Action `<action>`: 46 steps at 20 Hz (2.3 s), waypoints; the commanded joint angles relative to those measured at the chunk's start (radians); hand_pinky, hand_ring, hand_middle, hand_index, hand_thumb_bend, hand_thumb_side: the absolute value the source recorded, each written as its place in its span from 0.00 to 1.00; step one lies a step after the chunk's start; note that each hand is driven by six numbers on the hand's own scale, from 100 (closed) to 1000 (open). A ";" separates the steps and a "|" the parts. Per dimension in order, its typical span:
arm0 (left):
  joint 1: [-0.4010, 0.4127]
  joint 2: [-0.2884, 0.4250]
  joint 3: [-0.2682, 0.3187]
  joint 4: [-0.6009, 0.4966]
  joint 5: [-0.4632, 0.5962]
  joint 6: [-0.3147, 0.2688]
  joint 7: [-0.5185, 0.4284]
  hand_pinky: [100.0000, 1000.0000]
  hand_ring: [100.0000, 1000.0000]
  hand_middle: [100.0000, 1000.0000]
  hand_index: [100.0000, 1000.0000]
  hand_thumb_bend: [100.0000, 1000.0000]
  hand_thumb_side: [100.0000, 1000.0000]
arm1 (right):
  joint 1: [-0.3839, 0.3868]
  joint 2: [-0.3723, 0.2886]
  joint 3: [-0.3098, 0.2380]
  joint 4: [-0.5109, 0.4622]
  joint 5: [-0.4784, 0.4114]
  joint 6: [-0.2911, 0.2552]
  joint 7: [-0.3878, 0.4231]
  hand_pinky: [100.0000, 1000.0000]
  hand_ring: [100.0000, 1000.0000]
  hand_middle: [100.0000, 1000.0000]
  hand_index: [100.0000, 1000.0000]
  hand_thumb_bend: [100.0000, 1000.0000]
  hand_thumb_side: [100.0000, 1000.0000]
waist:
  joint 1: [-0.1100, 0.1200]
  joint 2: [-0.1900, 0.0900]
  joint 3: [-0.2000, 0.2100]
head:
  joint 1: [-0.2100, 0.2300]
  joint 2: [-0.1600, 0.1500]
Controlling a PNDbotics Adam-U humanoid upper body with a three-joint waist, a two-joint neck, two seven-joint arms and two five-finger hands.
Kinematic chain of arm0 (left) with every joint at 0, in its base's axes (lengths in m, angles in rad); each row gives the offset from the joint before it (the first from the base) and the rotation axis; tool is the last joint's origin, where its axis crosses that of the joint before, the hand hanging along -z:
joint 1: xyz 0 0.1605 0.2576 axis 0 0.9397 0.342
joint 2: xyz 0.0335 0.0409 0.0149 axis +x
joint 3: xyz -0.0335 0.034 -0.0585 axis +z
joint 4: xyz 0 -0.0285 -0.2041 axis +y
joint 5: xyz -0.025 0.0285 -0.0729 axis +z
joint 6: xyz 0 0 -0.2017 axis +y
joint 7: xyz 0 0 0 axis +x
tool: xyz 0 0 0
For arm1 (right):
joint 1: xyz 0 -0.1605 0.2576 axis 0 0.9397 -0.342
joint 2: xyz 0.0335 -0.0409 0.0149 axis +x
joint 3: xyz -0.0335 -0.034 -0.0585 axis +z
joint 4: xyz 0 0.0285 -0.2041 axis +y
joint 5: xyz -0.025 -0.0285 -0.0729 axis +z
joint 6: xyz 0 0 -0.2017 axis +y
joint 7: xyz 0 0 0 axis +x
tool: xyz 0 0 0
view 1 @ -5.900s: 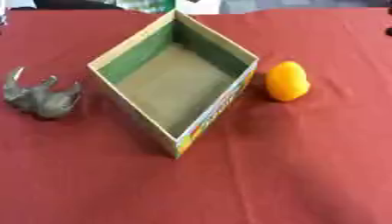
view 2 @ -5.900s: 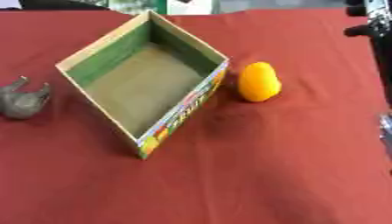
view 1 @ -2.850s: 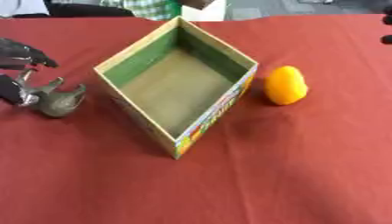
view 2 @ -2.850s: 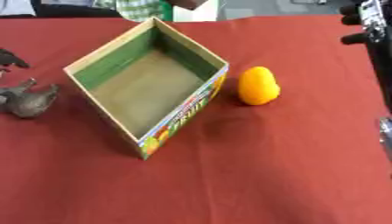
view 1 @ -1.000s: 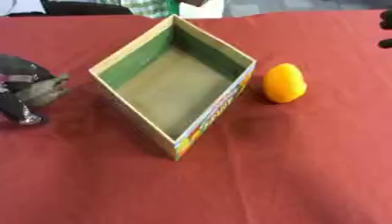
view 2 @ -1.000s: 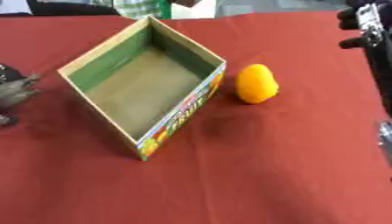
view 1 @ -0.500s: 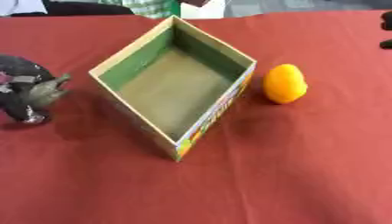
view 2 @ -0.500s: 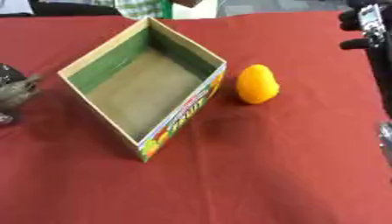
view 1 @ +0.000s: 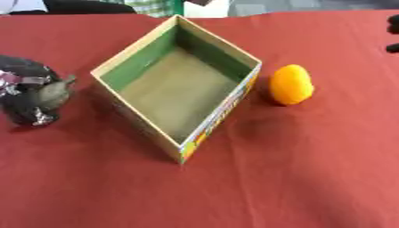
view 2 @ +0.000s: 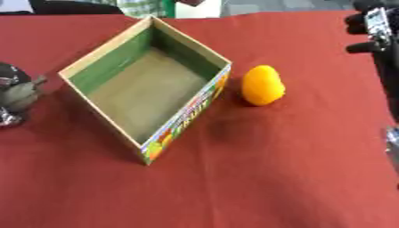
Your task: Pick up objects on the table and place them in the box.
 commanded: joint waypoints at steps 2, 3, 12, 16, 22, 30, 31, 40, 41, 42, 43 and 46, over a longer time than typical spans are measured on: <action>-0.015 0.025 0.015 -0.023 0.025 0.034 -0.005 0.46 0.62 0.60 0.67 0.00 0.23 | -0.009 -0.017 -0.007 -0.016 -0.002 0.002 -0.003 0.63 0.75 0.67 0.83 0.00 1.00 | 0.001 -0.022 0.001 | 0.001 -0.010; -0.017 0.025 0.015 -0.026 0.026 0.041 -0.005 0.46 0.62 0.60 0.67 0.00 0.23 | -0.008 -0.017 -0.007 -0.016 -0.002 0.002 -0.002 0.63 0.75 0.67 0.83 0.00 1.00 | 0.001 -0.022 0.001 | 0.001 -0.010; -0.041 0.027 0.039 -0.068 -0.032 0.086 -0.005 0.33 0.53 0.52 0.51 0.00 0.29 | -0.008 -0.017 -0.006 -0.016 -0.004 0.001 0.000 0.63 0.75 0.66 0.83 0.00 1.00 | 0.004 -0.028 0.003 | -0.003 -0.010; -0.046 0.026 0.058 -0.101 -0.065 0.112 -0.005 0.30 0.50 0.48 0.42 0.00 0.29 | -0.008 -0.017 -0.007 -0.016 -0.004 0.001 0.000 0.63 0.75 0.66 0.83 0.00 1.00 | 0.004 -0.030 0.004 | -0.004 -0.011; -0.054 0.029 0.079 -0.138 -0.115 0.127 -0.005 0.29 0.49 0.47 0.36 0.00 0.33 | -0.008 -0.018 -0.008 -0.016 -0.004 0.000 -0.001 0.63 0.75 0.66 0.83 0.00 1.00 | 0.004 -0.034 0.005 | -0.005 -0.010; -0.158 -0.042 0.108 -0.195 -0.139 0.135 0.039 0.25 0.47 0.45 0.35 0.00 0.32 | -0.008 -0.020 -0.011 -0.016 -0.006 0.000 -0.004 0.63 0.75 0.66 0.83 0.00 1.00 | 0.003 -0.044 0.011 | -0.023 0.003; -0.178 -0.061 0.105 -0.199 -0.138 0.134 0.051 0.25 0.47 0.45 0.35 0.00 0.32 | -0.009 -0.020 -0.010 -0.016 -0.006 0.000 -0.003 0.63 0.75 0.66 0.83 0.00 1.00 | 0.002 -0.046 0.011 | -0.024 0.004; -0.309 -0.243 0.049 -0.161 -0.119 0.108 0.102 0.23 0.46 0.44 0.34 0.00 0.31 | -0.017 -0.015 -0.007 -0.016 -0.010 -0.003 0.002 0.63 0.75 0.66 0.83 0.00 1.00 | 0.005 -0.054 0.001 | -0.021 0.011; -0.316 -0.259 0.042 -0.157 -0.117 0.104 0.104 0.22 0.46 0.44 0.34 0.00 0.31 | -0.018 -0.014 -0.007 -0.016 -0.010 -0.003 0.002 0.63 0.75 0.66 0.83 0.00 1.00 | 0.005 -0.055 0.000 | -0.021 0.011; -0.322 -0.273 0.035 -0.154 -0.115 0.099 0.105 0.22 0.46 0.44 0.34 0.00 0.31 | -0.019 -0.014 -0.006 -0.016 -0.011 -0.003 0.002 0.63 0.75 0.66 0.83 0.00 1.00 | 0.005 -0.055 -0.001 | -0.021 0.011; -0.327 -0.287 0.026 -0.151 -0.111 0.094 0.106 0.22 0.46 0.44 0.34 0.00 0.31 | -0.020 -0.013 -0.006 -0.016 -0.011 -0.003 0.002 0.63 0.75 0.66 0.83 0.00 1.00 | 0.006 -0.056 -0.003 | -0.020 0.011; -0.338 -0.327 0.006 -0.144 -0.092 0.083 0.112 0.21 0.45 0.44 0.34 0.00 0.31 | -0.023 -0.012 -0.007 -0.016 -0.012 -0.004 0.001 0.63 0.75 0.66 0.83 0.00 1.00 | 0.007 -0.057 -0.006 | -0.017 0.012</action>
